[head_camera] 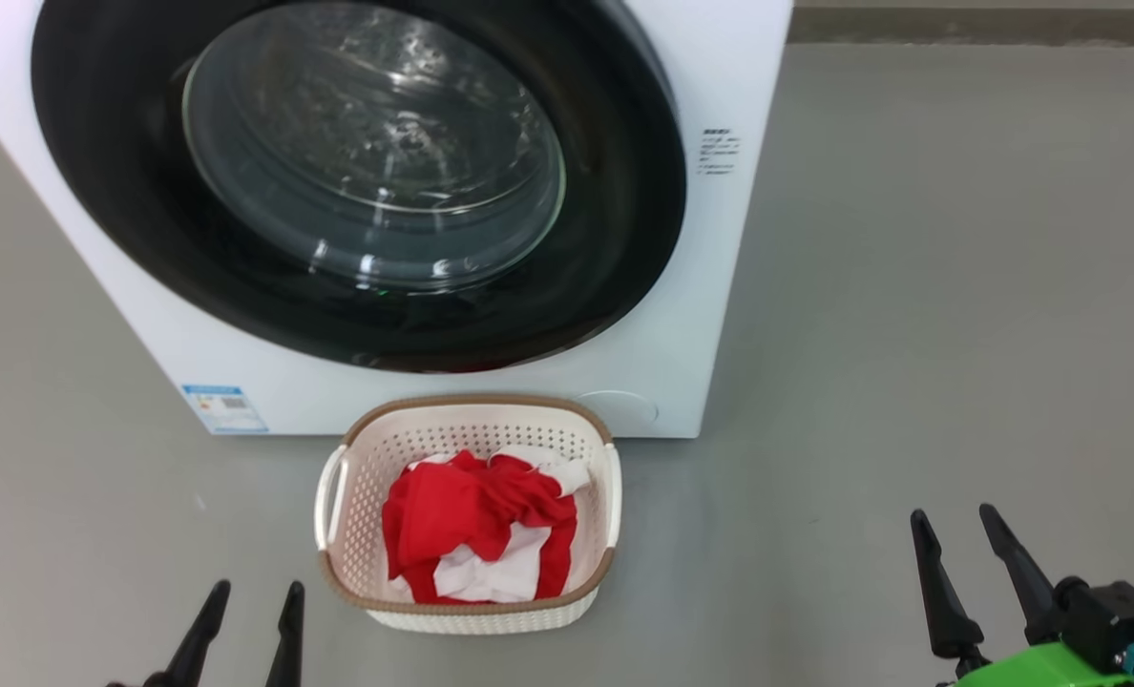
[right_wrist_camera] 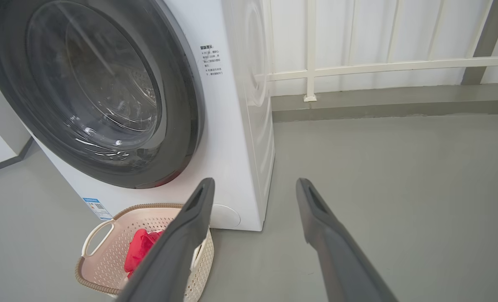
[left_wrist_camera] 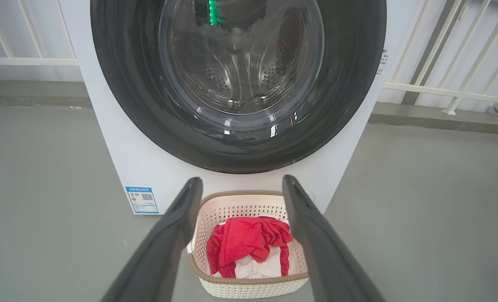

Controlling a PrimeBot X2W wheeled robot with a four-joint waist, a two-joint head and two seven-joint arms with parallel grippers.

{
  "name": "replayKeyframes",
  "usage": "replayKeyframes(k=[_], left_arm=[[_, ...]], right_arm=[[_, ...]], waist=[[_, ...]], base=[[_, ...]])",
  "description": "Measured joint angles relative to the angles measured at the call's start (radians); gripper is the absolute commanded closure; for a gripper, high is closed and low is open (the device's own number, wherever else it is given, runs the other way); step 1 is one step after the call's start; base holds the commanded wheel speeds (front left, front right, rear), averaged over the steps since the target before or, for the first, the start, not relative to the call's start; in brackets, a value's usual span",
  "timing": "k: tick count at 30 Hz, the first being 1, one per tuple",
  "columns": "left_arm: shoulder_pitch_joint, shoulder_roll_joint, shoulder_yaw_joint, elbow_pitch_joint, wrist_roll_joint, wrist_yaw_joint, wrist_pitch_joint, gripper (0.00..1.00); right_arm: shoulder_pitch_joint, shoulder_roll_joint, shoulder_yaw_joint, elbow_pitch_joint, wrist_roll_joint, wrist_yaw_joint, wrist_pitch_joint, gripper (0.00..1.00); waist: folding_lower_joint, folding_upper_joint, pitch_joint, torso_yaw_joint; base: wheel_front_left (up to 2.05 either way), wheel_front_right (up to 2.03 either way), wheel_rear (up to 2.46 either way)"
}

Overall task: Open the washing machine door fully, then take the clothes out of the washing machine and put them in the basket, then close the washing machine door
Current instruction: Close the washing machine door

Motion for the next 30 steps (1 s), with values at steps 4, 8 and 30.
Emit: replayKeyframes(k=[4,8,30], left_arm=[[0.026,-0.001,0.016,-0.006,0.007,0.0,0.0,0.0],[0.042,-0.002,0.026,-0.016,0.008,0.0,0.0,0.0],[0.065,-0.005,0.035,-0.04,0.01,0.0,0.0,0.0]], right_arm=[[0.025,0.0,-0.004,-0.004,0.006,0.0,0.0,0.0],[0.046,0.0,-0.019,-0.011,0.008,0.0,0.0,0.0],[0.085,0.001,-0.043,-0.031,0.009,0.0,0.0,0.0]], waist=[[0.0,0.0,-0.017,-0.022],[0.0,0.0,-0.031,-0.043],[0.0,0.0,-0.037,-0.063]], base=[[0.0,0.0,0.0],[0.0,0.0,0.0],[0.0,0.0,0.0]])
